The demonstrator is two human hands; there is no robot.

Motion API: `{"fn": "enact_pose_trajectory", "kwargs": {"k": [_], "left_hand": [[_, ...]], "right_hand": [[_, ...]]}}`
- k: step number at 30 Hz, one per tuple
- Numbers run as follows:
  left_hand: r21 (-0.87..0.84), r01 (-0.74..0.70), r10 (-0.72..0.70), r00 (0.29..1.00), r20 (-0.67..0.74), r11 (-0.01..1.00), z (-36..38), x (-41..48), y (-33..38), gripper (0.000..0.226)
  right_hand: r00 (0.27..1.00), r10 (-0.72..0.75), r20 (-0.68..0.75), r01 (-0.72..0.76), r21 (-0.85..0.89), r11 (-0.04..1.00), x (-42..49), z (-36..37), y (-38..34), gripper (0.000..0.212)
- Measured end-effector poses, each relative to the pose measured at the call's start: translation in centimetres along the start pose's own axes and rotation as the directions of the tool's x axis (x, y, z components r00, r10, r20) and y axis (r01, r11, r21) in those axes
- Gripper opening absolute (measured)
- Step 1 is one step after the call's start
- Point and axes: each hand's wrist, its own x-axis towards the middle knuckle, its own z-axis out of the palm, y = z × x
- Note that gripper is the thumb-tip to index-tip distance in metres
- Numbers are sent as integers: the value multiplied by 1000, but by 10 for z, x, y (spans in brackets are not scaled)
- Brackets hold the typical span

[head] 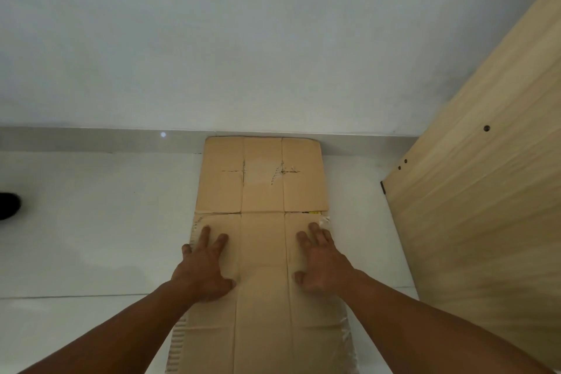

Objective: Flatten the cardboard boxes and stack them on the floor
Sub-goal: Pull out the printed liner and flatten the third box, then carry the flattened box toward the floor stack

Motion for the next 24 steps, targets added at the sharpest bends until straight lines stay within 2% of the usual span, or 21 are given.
{"fn": "enact_pose_trajectory", "kwargs": {"k": [6, 9, 11, 14, 17, 22, 24], "left_hand": [[9, -11, 11, 1000, 3, 1000, -3, 0, -5, 109], [42, 16, -18, 999, 37, 999, -15, -11, 9, 103], [87, 16, -20, 998, 53, 996, -35, -30, 23, 99], [29, -53, 52, 998, 37, 998, -79, -76, 50, 90], [-37, -114, 116, 992, 45, 993, -130, -145, 78, 83], [-128, -198, 210, 974, 88, 972, -226, -279, 136, 78], [-153, -242, 255, 964, 76, 958, -275, -330, 169, 75]], "right_hand": [[1000, 5, 12, -5, 42, 999, -4, -4, 2, 92], [999, 43, 28, -44, 58, 997, -17, -23, -10, 81], [997, 76, 29, -79, 133, 988, -42, -42, -22, 74], [993, 82, 81, -103, 296, 950, -100, -83, -36, 68], [982, 113, 152, -164, 385, 908, -175, -137, -43, 62], [959, 177, 220, -260, 448, 855, -339, -232, -40, 54], [954, 202, 223, -285, 451, 846, -407, -263, -31, 40]]}}
